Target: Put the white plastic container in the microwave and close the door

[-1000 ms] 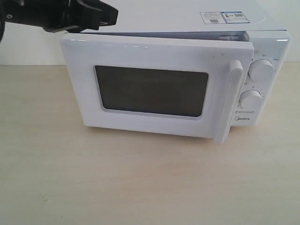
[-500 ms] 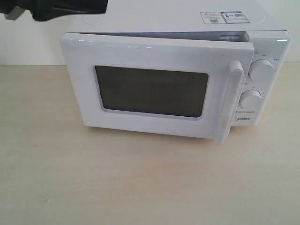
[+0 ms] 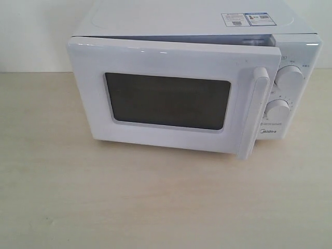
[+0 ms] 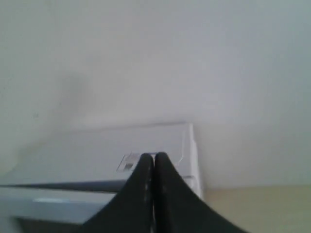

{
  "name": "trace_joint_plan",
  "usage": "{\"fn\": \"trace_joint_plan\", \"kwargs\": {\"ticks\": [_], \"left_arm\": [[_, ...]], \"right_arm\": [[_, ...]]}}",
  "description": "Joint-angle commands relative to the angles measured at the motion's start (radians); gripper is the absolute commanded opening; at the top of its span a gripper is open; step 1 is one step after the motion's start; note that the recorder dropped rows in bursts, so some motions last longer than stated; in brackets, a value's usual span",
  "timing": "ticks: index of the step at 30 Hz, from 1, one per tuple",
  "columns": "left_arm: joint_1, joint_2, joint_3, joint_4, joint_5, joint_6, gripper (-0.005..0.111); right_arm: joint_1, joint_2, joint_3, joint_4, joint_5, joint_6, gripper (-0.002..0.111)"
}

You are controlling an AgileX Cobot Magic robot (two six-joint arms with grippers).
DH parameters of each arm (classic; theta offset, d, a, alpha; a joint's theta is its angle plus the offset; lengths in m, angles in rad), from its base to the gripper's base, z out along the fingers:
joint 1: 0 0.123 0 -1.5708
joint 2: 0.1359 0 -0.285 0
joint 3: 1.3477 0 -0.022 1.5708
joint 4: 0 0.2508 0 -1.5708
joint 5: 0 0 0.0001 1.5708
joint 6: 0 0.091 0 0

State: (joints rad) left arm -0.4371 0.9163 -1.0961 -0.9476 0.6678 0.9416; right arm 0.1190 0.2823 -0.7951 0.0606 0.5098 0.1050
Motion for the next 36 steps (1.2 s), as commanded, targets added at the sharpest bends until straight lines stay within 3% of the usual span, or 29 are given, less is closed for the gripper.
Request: {"fn": "trace_joint_plan", "kwargs": {"ticks": [1, 5, 10, 12, 17, 21, 23, 25, 29, 33, 36], "left_arm": [[-0.003, -0.052, -0.004, 0.002, -0.007, -0.045, 0.004], [-0.003, -0.092, -0.004, 0.002, 0.031, -0.055, 0.004], [-0.003, -0.144, -0.004, 0.028, 0.092, -0.058, 0.004], [-0.003, -0.163, -0.004, 0.041, 0.1, -0.09, 0.004], [-0.003, -0.182, -0.004, 0.047, 0.124, -0.095, 0.004], [-0.003, -0.188, -0.004, 0.072, 0.127, -0.122, 0.004], [-0.003, -0.188, -0.004, 0.111, 0.127, -0.141, 0.004], [-0.003, -0.188, -0.004, 0.126, 0.138, -0.141, 0.004], [-0.003, -0.188, -0.004, 0.126, 0.143, -0.141, 0.004], [-0.003, -0.188, -0.004, 0.126, 0.144, -0.141, 0.004], [-0.003, -0.188, -0.004, 0.126, 0.149, -0.141, 0.004]], "right_arm": [[-0.006, 0.121, -0.164, 0.208, 0.283, -0.055, 0.0], [-0.006, 0.165, -0.166, 0.472, 0.318, -0.046, 0.0], [-0.006, 0.273, -0.16, 0.999, 0.472, -0.56, 0.0], [-0.006, 0.339, -0.16, 1.139, 0.523, -0.59, 0.0], [-0.006, 0.468, -0.155, 1.139, 0.48, -0.608, 0.0], [0.002, 0.533, 0.007, 1.151, 0.276, -0.59, 0.0], [0.069, 0.517, 0.146, 1.164, 0.077, -0.636, 0.0], [0.198, 0.517, 0.239, 1.198, -0.103, -0.665, 0.0], [0.608, 0.524, 0.349, 1.248, -0.68, -0.612, 0.0], [1.024, 0.675, 0.371, 1.16, -1.284, -0.585, 0.0], [1.119, 0.814, 0.371, 1.159, -1.524, -0.585, 0.0]]}}
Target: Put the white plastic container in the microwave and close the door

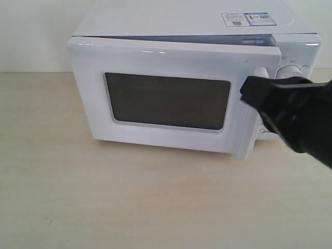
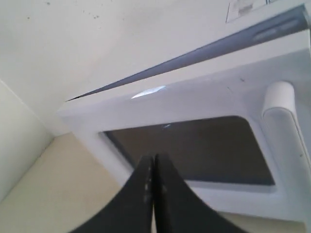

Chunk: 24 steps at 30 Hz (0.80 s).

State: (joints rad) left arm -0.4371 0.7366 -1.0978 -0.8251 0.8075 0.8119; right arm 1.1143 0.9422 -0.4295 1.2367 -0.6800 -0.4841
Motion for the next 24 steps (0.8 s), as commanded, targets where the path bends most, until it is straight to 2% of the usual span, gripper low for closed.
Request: {"fn": "trace_joint_plan", "kwargs": {"ticks": [1, 4, 7, 12, 16, 20, 24], "left_arm": [[-0.003, -0.008, -0.003, 0.004, 0.011, -0.012, 0.004], [-0.003, -0.008, -0.003, 0.004, 0.011, -0.029, 0.004], [-0.003, -0.008, -0.003, 0.004, 0.016, -0.041, 0.004], [-0.003, -0.008, -0.003, 0.004, 0.037, -0.048, 0.004], [-0.003, -0.008, -0.003, 0.004, 0.037, -0.057, 0.004], [-0.003, -0.008, -0.003, -0.001, 0.028, -0.057, 0.004], [-0.003, -0.008, -0.003, -0.003, 0.028, -0.057, 0.004]], "right_arm": [[0.131, 0.204, 0.005, -0.017, -0.395, 0.01, 0.0], [0.121, 0.324, -0.03, -0.021, -0.466, 0.011, 0.0], [0.078, 0.411, -0.086, -0.021, -0.445, 0.011, 0.0], [-0.032, 0.477, -0.185, -0.029, -0.278, -0.02, 0.0], [-0.107, 0.477, -0.242, -0.036, -0.253, -0.044, 0.0], [-0.207, 0.481, -0.29, -0.037, -0.08, -0.088, 0.0], [-0.262, 0.528, -0.302, -0.045, -0.075, -0.096, 0.0]]}}
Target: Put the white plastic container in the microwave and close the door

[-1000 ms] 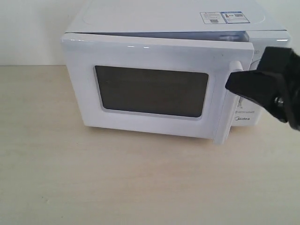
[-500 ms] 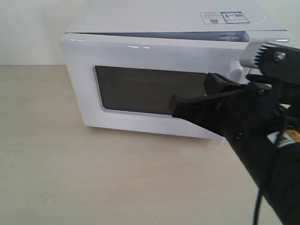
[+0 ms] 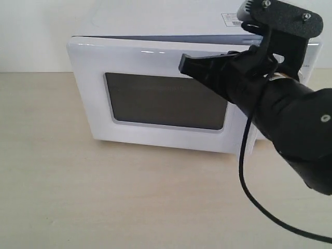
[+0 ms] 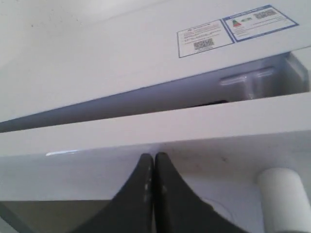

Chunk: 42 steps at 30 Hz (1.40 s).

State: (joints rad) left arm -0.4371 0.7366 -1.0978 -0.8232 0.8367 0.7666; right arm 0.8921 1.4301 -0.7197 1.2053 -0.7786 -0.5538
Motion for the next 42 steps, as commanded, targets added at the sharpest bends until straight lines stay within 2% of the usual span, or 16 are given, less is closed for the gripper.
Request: {"fn": "trace_joint_plan", "kwargs": {"ticks": [1, 10, 12, 17, 27, 34, 42], "left_arm": [[-0.003, -0.008, -0.003, -0.005, -0.002, -0.012, 0.004], [-0.003, -0.008, -0.001, -0.007, 0.0, -0.012, 0.004], [-0.003, -0.008, -0.001, -0.01, -0.002, -0.012, 0.004], [-0.003, -0.008, -0.001, -0.01, -0.002, -0.012, 0.004], [-0.003, -0.008, -0.001, -0.003, -0.007, -0.012, 0.004], [-0.003, -0.008, -0.001, -0.003, -0.016, -0.012, 0.004], [-0.003, -0.008, -0.001, -0.018, -0.026, -0.012, 0.004]], "right_arm": [[-0.046, 0.053, -0.014, -0.014, 0.025, -0.028, 0.0], [-0.046, 0.173, -0.148, 0.006, -0.037, -0.118, 0.0], [-0.072, 0.184, -0.162, 0.041, -0.019, -0.144, 0.0], [-0.124, 0.184, -0.167, 0.048, 0.033, -0.151, 0.0], [-0.124, 0.149, -0.165, 0.056, 0.064, -0.197, 0.0], [-0.124, 0.0, -0.165, 0.227, 0.068, -0.499, 0.0], [-0.055, -0.196, -0.165, 0.539, 0.035, -1.11, 0.0]]}}
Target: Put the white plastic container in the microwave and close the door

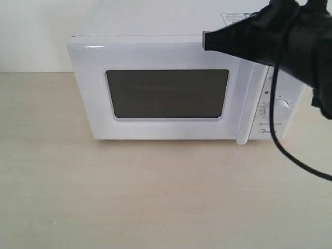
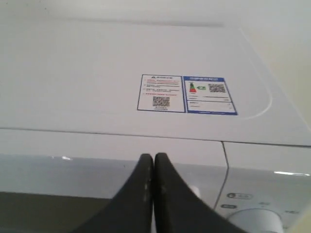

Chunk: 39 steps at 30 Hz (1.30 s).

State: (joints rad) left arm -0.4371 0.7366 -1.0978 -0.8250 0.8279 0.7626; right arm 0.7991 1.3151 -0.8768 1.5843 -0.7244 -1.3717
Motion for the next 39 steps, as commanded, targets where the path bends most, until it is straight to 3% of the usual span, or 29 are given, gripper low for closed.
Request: {"fn": "trace_joint_plan", "kwargs": {"ticks": [1, 8, 19, 39], "left_arm": [[-0.003, -0.008, -0.001, -0.027, -0.017, -0.008, 0.004], [-0.003, -0.008, -0.001, -0.054, -0.032, -0.008, 0.004], [-0.003, -0.008, -0.001, -0.168, -0.058, -0.008, 0.004], [-0.003, -0.008, -0.001, -0.189, -0.091, -0.008, 0.004]], "right_arm": [[0.051, -0.105, -0.008, 0.16, -0.031, -0.353, 0.0], [0.203, -0.28, 0.094, 0.16, -0.175, -0.433, 0.0], [0.339, -0.478, 0.207, 0.16, -0.48, -0.38, 0.0], [0.35, -0.515, 0.212, 0.16, -0.497, -0.38, 0.0]]}}
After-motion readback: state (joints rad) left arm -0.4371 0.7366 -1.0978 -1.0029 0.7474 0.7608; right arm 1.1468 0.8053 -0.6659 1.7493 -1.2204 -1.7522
